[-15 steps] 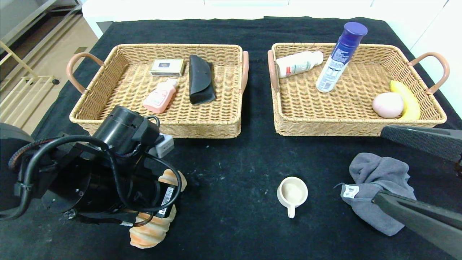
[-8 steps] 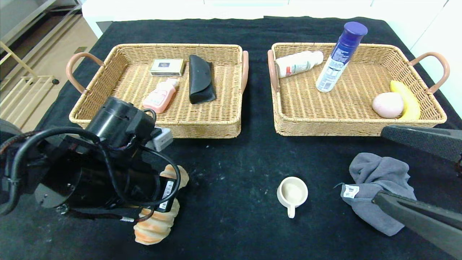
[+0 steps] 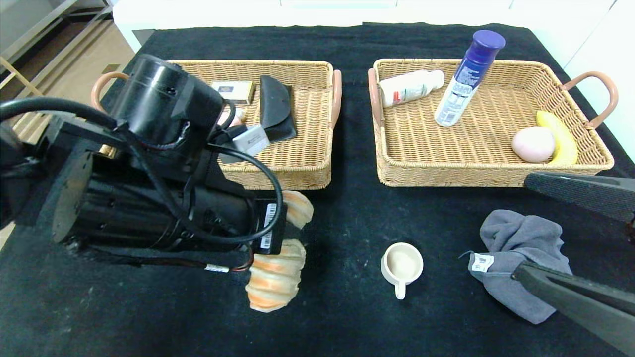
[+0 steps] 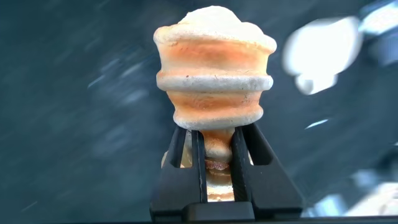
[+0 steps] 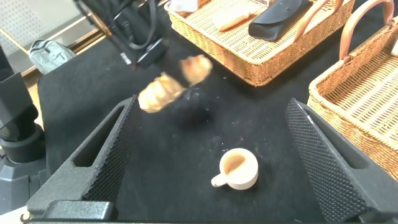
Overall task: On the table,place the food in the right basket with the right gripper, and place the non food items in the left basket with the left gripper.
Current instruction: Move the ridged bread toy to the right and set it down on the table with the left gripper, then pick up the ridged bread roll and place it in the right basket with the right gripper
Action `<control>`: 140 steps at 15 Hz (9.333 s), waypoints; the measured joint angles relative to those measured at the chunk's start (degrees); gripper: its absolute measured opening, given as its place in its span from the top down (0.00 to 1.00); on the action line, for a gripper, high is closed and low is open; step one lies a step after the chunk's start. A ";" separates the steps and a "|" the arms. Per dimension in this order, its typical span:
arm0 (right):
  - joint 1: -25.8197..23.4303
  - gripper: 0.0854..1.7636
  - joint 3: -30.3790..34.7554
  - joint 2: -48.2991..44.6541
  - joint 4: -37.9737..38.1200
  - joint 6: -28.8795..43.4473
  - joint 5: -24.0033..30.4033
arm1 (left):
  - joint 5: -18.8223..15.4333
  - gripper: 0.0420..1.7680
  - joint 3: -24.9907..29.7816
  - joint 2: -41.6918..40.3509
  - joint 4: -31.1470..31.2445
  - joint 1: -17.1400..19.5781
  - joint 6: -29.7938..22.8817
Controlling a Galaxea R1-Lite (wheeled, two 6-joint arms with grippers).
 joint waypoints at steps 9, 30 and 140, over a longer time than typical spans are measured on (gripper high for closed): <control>0.30 0.03 0.09 -0.13 0.59 0.00 0.04 | -1.21 0.84 -5.07 11.13 -9.44 -5.19 -1.96; 1.57 0.03 0.55 0.67 0.66 0.02 -0.24 | -0.35 0.40 -7.46 16.47 -9.35 -5.74 -3.61; 17.44 0.80 -49.62 50.92 40.70 27.89 -52.41 | -25.33 0.03 41.50 -32.51 -45.19 22.48 37.19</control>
